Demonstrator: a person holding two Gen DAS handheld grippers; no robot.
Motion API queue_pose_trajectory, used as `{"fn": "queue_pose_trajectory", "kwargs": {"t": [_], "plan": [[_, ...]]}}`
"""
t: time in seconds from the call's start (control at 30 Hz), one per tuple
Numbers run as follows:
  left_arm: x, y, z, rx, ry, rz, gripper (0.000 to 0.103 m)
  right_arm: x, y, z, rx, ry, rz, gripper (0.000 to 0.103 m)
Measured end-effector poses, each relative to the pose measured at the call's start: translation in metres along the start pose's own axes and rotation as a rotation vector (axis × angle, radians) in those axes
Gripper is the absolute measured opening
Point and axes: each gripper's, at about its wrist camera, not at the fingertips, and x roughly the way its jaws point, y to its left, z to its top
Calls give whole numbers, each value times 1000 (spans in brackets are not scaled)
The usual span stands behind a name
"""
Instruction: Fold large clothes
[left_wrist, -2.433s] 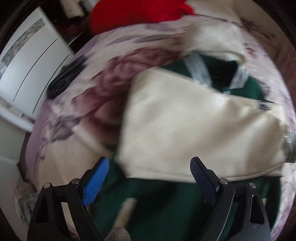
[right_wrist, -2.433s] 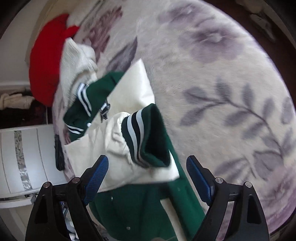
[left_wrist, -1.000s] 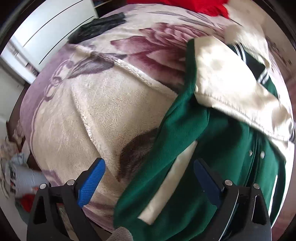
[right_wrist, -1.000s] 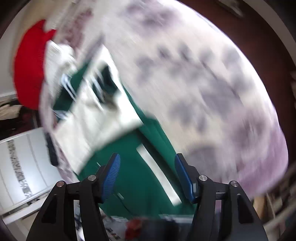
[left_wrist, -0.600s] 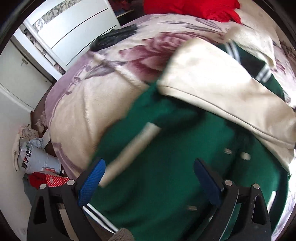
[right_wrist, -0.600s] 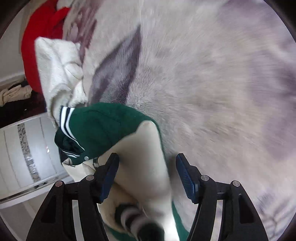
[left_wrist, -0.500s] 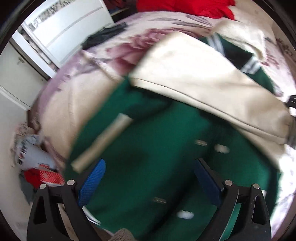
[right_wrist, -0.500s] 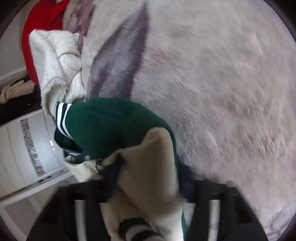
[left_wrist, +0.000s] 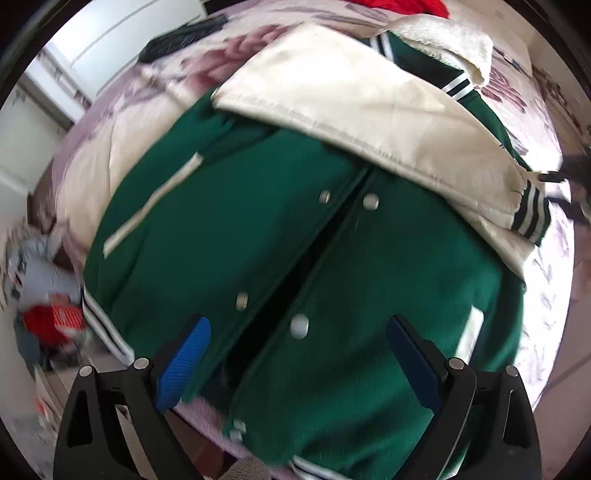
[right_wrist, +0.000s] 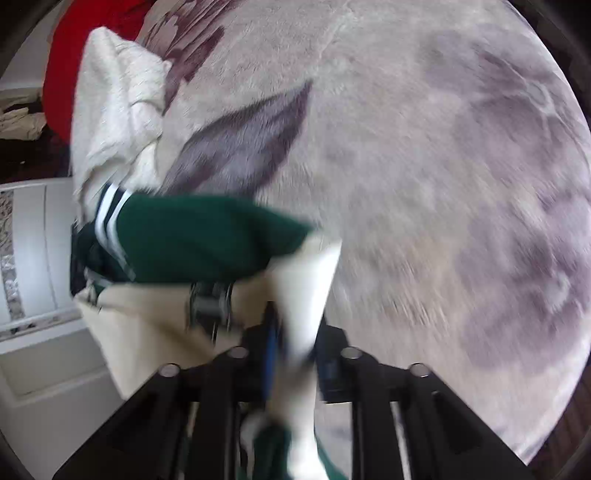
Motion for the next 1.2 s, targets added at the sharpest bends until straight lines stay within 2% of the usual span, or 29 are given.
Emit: {"fn": "queue_pose_trajectory", "kwargs": {"t": [0.03,0.07,0.17,0.27,0.33,0.4,0.47,0.53,0.57,0.6,0.63,0.83,0.93,1.0,1.07,1.13,1.2], "plan": [[-1,3,-9,-20,18,-17,98,-10,-5,-8,-6,14,18,54],[-1,7,-18,-41,43,-29,98,-22,-11,-24,-12,30,28,59],[4,20,-55,-152,139,-91,98,-50,-36,-74,-35,89,-1,59],[24,43,-97,-337,245,-155,97,-57,-64,-133,-33,152,-48,59],[45,63,-117,-471,287,-202,97,-52,-78,-166,-25,188,-62,59],[64,80,-126,-576,290,-250,95,-37,-87,-198,-4,223,-51,59],[78,89,-125,-627,258,-289,93,-26,-100,-225,46,248,-30,59],[88,95,-120,-663,228,-315,78,-7,-110,-245,80,262,-29,59],[88,96,-118,-668,219,-292,60,-2,-113,-252,96,261,-30,59],[83,98,-115,-674,189,-284,36,9,-115,-256,114,264,-22,59],[72,96,-112,-662,140,-291,24,13,-115,-260,124,268,-17,59],[0,73,-101,-479,-42,-258,19,32,-96,-273,100,273,-13,59],[-14,82,-88,-440,-116,-223,18,34,-85,-271,60,270,-26,59],[9,103,-78,-464,-101,-207,18,32,-78,-266,45,255,-31,59],[43,121,-83,-516,-50,-203,18,28,-75,-258,39,235,-25,59],[67,124,-85,-529,-24,-204,18,24,-72,-246,37,206,-21,59],[76,118,-85,-496,-20,-192,18,16,-72,-231,48,160,-23,59]]}}
